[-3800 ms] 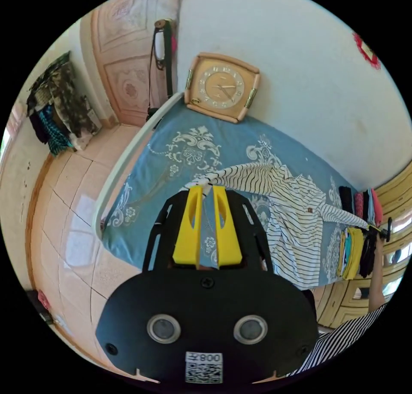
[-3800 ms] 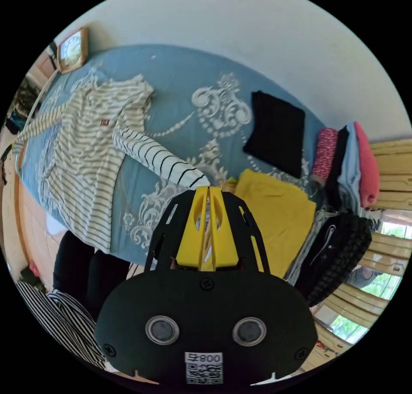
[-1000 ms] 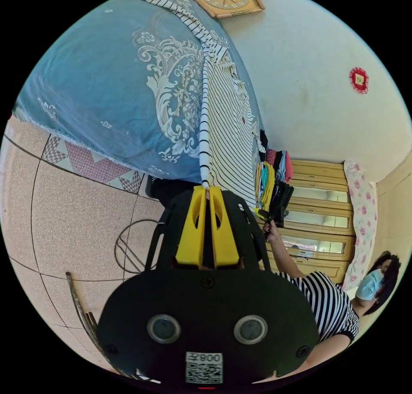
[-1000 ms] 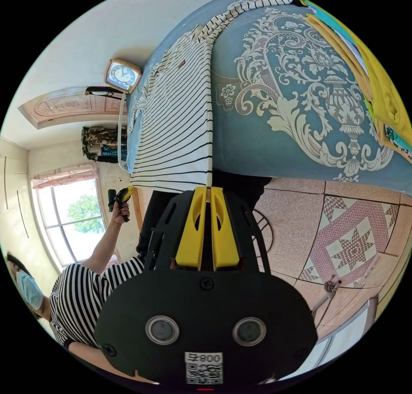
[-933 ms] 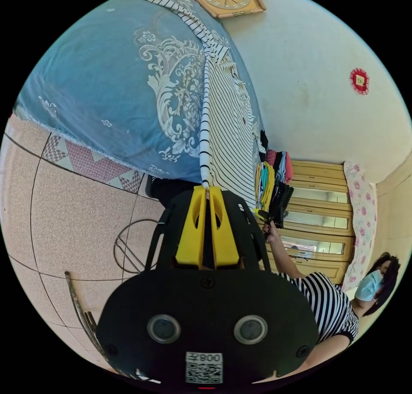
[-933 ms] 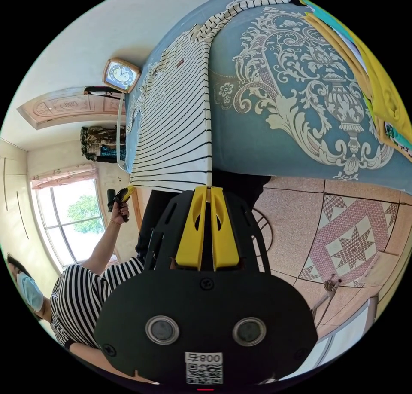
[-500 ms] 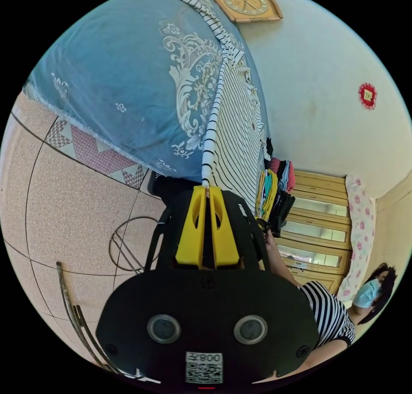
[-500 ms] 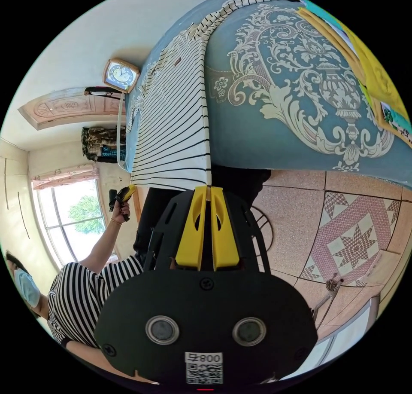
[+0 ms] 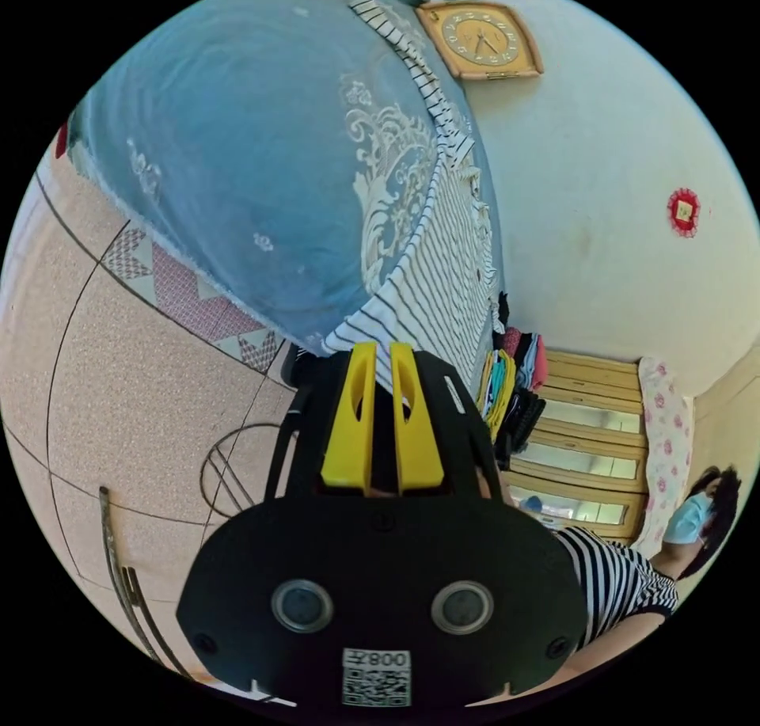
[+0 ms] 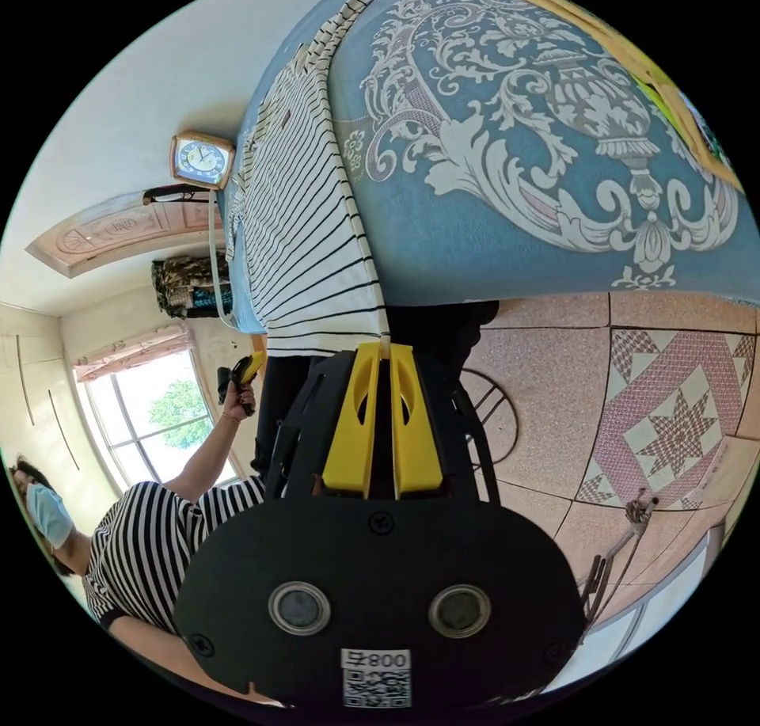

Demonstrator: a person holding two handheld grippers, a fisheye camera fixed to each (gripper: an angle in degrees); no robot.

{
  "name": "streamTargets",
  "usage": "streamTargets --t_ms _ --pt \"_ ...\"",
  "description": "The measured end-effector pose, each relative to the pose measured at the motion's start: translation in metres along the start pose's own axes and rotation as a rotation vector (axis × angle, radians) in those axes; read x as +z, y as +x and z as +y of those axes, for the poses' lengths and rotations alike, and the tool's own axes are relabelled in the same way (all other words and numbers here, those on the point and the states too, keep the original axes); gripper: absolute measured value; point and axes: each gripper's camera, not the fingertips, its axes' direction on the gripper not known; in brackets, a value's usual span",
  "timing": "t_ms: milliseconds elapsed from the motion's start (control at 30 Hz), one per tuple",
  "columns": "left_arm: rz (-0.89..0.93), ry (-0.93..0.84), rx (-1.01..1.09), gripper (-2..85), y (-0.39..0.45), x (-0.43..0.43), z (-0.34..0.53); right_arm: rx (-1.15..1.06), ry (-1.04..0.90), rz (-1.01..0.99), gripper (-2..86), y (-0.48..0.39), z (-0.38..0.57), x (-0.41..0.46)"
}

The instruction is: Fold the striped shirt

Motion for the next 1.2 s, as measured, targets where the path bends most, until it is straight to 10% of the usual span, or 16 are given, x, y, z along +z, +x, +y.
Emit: streamTargets --t_ms 467,1200 --pt "0.017 -0.102 0.442 7.0 0.223 0.13 -0.263 -0.469 0.098 0.127 6.4 -0.193 -0.281 -0.043" --pt "-0.089 -0.156 0.495 5.0 0.395 0.288 -0.476 -0.657 0.115 0.326 5.9 -0.307 -0.511 -0.029"
